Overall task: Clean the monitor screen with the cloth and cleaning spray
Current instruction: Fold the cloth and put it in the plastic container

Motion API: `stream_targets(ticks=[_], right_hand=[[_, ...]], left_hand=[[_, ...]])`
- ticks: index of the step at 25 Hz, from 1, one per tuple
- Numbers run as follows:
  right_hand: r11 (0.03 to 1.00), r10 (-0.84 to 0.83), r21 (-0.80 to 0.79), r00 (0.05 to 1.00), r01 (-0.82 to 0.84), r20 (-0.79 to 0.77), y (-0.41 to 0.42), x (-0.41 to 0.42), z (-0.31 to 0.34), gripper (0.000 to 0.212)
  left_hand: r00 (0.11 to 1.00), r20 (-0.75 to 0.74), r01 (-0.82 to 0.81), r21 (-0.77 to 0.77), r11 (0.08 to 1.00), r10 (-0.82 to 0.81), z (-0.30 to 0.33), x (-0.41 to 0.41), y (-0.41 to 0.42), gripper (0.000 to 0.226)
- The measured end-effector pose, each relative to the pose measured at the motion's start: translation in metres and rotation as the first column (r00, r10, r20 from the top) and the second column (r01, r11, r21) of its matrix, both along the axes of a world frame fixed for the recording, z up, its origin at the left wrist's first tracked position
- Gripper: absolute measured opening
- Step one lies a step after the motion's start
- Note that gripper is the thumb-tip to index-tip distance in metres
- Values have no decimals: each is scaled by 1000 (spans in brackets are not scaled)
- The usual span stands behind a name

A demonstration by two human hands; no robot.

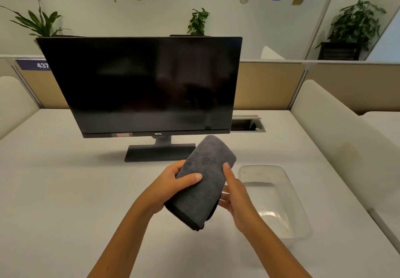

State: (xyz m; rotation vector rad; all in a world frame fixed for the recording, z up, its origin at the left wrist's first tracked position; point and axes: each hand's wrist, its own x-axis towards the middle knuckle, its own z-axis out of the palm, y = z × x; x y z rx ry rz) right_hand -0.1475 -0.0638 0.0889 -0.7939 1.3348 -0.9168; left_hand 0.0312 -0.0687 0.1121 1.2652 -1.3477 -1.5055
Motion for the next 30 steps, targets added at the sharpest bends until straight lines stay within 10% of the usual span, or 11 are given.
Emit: stream_targets(ticks=[4, 11, 18, 24, 30], right_hand=[[985, -3, -168, 992, 23, 122, -7, -47, 8, 62], [880, -221, -474, 878, -8, -425, -23, -119, 3, 53], [940, 12, -243, 734, -240, -679, -39, -154, -4, 47], [935, 131, -68, 517, -348, -846, -30, -146, -27, 36], [982, 87, -54, 683, -183, -725, -29, -148, -44, 39]], left_hand=[[995, -50, -88, -3, 996, 88, -12, -65, 5, 54], [936, 304, -145, -133, 981, 179, -40, -147, 15, 49], [628, 752, -99, -180, 979, 202, -96, -180, 27, 63], [629, 741, -65, -249, 966, 234, -110, -187, 33, 56], [683, 696, -49, -261, 964, 223, -110, -189, 33, 55]])
